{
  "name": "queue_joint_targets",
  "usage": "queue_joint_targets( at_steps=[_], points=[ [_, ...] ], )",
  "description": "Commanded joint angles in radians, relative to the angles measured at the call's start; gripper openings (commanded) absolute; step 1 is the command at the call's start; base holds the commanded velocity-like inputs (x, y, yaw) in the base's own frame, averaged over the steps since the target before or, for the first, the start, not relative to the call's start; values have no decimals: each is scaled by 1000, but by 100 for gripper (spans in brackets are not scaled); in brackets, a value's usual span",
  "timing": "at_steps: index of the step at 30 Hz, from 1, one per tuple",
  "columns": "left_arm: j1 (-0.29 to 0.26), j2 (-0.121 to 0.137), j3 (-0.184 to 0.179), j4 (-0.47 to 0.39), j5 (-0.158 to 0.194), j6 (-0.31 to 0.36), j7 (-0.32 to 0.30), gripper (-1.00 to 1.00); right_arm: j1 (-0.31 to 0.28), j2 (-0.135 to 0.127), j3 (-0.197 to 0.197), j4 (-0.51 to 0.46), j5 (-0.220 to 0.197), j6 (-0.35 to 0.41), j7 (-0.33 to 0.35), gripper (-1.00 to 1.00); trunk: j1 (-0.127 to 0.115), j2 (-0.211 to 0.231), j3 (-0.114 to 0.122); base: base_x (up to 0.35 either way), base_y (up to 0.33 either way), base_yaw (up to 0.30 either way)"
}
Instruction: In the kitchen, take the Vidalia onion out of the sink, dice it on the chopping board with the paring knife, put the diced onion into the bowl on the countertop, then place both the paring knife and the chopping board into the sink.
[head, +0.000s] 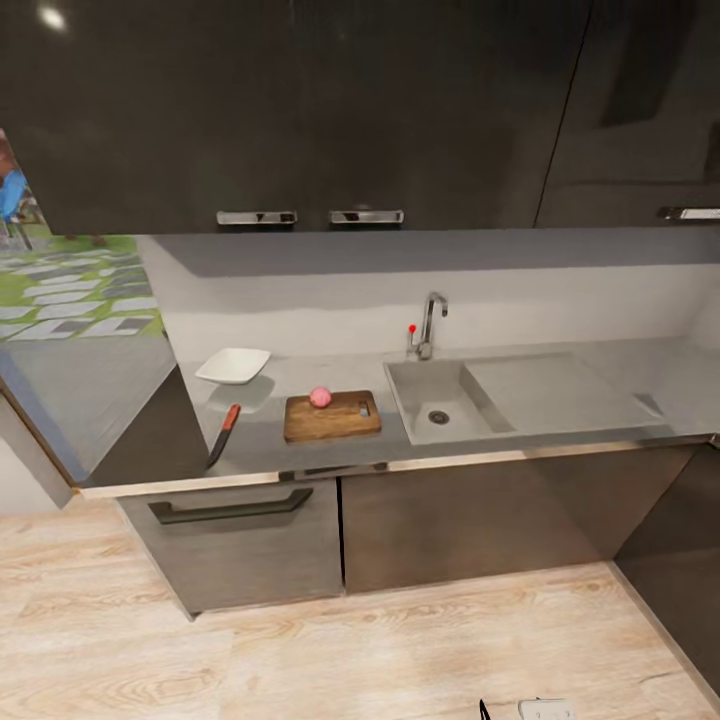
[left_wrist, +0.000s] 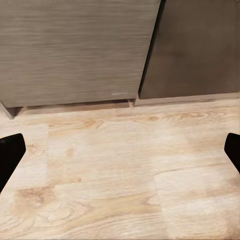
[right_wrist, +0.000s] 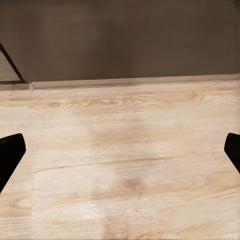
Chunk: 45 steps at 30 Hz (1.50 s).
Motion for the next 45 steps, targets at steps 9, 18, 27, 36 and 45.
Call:
queue_joint_targets(
  at_steps=[9,18,27,36,45],
  points=[
    [0,1,-1,-1,7,-1,-4,100,-2,-1,8,-1,-10,-6,-7,100,1,-2,13,0,0,0],
    [0,1,-1,-1,7,-1,-4,100,-2,-1,8,-1,-10,-6,-7,100,1,-2,23,0,0,0],
    [0,1,-1,-1,6,-1,-4,100,-2,-1,8,-1,-10,-6,-7,100,1,-2,24,36,135,0],
    [0,1,-1,-2,7,-1,-4,100,-2,-1,8,-1,-10,-6,-7,100,1,-2,24,84,302,0],
    [0,1,-1,-1,7,-1,-4,100,-2,-1,8,-1,-10,-6,-7,100,1,-2,32,18,313,0]
  ],
)
